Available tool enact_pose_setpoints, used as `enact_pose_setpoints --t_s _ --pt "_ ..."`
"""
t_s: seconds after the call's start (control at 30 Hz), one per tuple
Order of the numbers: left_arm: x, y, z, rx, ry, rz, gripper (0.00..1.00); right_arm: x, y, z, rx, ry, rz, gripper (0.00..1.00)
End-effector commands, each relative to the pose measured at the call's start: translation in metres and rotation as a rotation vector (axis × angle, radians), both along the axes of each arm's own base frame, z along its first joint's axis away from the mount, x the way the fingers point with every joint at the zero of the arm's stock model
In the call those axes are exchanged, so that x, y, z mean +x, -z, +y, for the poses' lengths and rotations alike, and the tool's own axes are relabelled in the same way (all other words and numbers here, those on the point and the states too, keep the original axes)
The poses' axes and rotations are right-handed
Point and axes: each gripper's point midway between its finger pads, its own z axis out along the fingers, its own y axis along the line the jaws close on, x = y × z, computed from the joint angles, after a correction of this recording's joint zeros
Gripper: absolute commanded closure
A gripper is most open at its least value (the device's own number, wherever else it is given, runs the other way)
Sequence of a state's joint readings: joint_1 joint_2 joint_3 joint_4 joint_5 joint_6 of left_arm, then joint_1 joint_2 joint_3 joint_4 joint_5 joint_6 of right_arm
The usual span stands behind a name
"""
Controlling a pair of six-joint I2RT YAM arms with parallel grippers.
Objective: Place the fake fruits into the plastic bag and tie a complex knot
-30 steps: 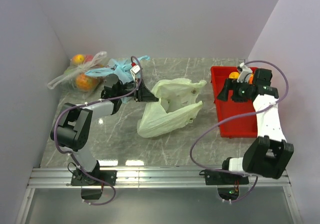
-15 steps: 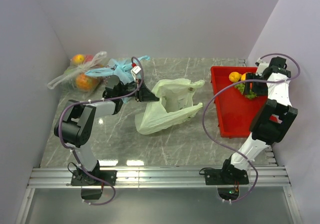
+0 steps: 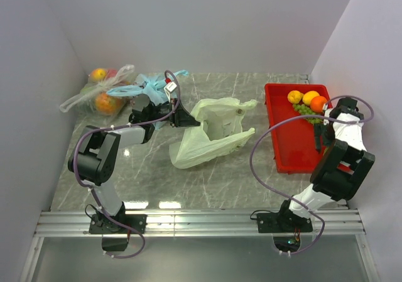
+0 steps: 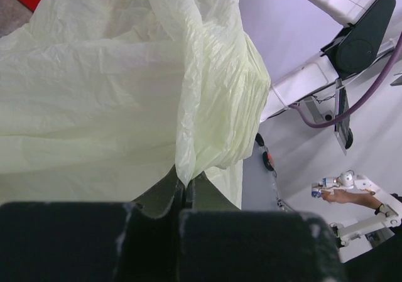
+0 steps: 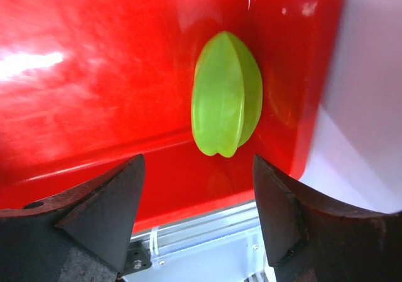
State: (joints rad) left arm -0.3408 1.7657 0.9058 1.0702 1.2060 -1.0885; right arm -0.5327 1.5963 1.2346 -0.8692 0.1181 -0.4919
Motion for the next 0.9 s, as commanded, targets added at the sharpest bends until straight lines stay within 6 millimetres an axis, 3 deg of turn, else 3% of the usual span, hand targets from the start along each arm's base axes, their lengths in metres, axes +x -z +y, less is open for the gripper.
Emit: enact_pose_setpoints --t_s 0.0,0.07,0.27,0.67,0.77,0.87 --pt "0.002 -0.013 -0.001 -0.015 -0.003 -0.087 1.0 -0.001 -0.001 -0.019 -0.107 0.037 -0.031 0.23" --pt "0.002 -0.015 0.0 -0.016 -0.009 -0.09 1.0 0.001 0.001 -0.029 -0.155 0.063 -0.044 0.21" --pt "0.002 -0.017 -0.001 -0.021 -0.007 -0.095 1.0 -0.003 0.017 -0.035 -0.156 0.086 -0.009 0.19" --pt "0.004 -0.017 -0.002 -0.032 -0.013 -0.085 1.0 -0.007 0.053 -0.027 -0.083 0.113 0.051 0.2" --pt "0.004 -0.017 -0.001 -0.033 -0.012 -0.082 1.0 -0.005 0.061 -0.025 -0.059 0.118 0.061 0.24" --pt "0.004 -0.016 -0.002 -0.035 -0.013 -0.08 0.99 -0.003 0.062 -0.017 -0.002 0.119 0.067 0.36"
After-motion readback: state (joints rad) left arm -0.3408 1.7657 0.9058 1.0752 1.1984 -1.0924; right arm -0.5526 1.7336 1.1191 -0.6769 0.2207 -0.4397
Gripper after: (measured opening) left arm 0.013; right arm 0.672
